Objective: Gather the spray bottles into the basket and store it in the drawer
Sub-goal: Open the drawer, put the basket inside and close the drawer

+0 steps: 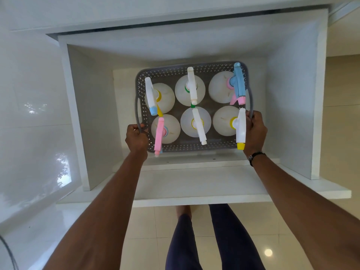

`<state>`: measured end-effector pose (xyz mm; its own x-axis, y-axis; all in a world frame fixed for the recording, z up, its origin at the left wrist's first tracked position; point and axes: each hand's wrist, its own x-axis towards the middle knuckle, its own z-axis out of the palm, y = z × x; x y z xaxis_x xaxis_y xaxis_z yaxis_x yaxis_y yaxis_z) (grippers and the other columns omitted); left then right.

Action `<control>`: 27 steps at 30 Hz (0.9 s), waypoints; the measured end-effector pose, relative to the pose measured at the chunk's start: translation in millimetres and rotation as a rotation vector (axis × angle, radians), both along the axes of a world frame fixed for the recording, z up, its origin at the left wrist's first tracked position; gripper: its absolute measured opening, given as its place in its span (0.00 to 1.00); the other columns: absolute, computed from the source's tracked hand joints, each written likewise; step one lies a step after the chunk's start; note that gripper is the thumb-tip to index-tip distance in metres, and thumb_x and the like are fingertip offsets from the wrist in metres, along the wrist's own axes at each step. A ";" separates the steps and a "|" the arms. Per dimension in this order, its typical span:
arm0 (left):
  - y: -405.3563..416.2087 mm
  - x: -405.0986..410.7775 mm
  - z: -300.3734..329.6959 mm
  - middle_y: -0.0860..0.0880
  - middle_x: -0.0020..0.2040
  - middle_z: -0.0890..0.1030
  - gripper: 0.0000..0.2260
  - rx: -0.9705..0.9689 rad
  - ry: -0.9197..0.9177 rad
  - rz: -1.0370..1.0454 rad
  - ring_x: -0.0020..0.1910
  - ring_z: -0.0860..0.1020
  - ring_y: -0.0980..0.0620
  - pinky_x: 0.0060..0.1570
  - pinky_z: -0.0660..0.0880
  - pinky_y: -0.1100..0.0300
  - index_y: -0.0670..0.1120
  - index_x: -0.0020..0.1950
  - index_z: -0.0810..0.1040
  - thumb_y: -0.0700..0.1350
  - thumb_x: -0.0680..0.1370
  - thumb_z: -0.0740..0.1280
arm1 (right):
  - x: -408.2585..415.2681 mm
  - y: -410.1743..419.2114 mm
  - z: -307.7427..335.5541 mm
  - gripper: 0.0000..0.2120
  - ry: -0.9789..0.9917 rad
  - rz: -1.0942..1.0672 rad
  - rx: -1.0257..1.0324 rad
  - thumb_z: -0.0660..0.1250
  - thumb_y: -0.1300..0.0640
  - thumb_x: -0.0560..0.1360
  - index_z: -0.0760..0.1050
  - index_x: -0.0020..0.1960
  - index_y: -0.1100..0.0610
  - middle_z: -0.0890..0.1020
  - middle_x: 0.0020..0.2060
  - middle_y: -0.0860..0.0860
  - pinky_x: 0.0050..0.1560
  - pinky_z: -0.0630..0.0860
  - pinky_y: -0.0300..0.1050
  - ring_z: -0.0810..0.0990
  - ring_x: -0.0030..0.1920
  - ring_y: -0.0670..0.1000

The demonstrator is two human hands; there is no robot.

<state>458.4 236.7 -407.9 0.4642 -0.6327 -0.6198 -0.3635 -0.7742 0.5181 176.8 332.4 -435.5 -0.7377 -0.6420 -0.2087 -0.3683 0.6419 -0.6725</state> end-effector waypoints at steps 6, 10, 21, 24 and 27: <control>-2.6 4.4 -1.9 0.43 0.55 0.79 0.10 0.043 -0.001 -0.069 0.48 0.77 0.47 0.51 0.76 0.55 0.41 0.58 0.74 0.37 0.77 0.66 | -4.0 -2.4 6.6 0.10 -0.061 0.033 0.043 0.59 0.59 0.80 0.72 0.56 0.65 0.81 0.43 0.60 0.33 0.64 0.34 0.77 0.41 0.55; -3.3 6.7 0.9 0.43 0.60 0.78 0.13 0.085 0.019 -0.133 0.50 0.75 0.50 0.51 0.75 0.56 0.42 0.61 0.71 0.39 0.78 0.65 | -6.1 -5.9 12.2 0.12 -0.085 0.047 0.112 0.60 0.60 0.80 0.70 0.61 0.64 0.82 0.49 0.61 0.40 0.67 0.37 0.79 0.47 0.59; 38.2 12.3 102.2 0.40 0.59 0.77 0.11 -0.212 -0.085 -0.459 0.57 0.77 0.43 0.54 0.72 0.56 0.37 0.61 0.70 0.36 0.79 0.61 | 24.8 13.1 116.8 0.14 -0.272 -0.049 0.221 0.62 0.68 0.76 0.72 0.61 0.64 0.79 0.57 0.59 0.48 0.69 0.34 0.78 0.57 0.56; 70.1 4.5 143.8 0.44 0.52 0.80 0.08 -0.342 -0.047 -0.570 0.50 0.77 0.48 0.49 0.72 0.57 0.40 0.57 0.73 0.37 0.81 0.58 | 57.7 30.6 158.0 0.11 -0.278 0.019 0.147 0.61 0.68 0.76 0.74 0.58 0.63 0.80 0.54 0.56 0.51 0.74 0.40 0.79 0.52 0.51; 107.4 -0.7 167.7 0.47 0.53 0.80 0.09 -0.327 0.027 -0.693 0.52 0.77 0.48 0.54 0.75 0.52 0.44 0.58 0.74 0.40 0.82 0.57 | 89.4 51.6 182.5 0.10 -0.287 0.063 0.109 0.61 0.67 0.77 0.74 0.57 0.62 0.80 0.53 0.55 0.55 0.76 0.47 0.79 0.53 0.52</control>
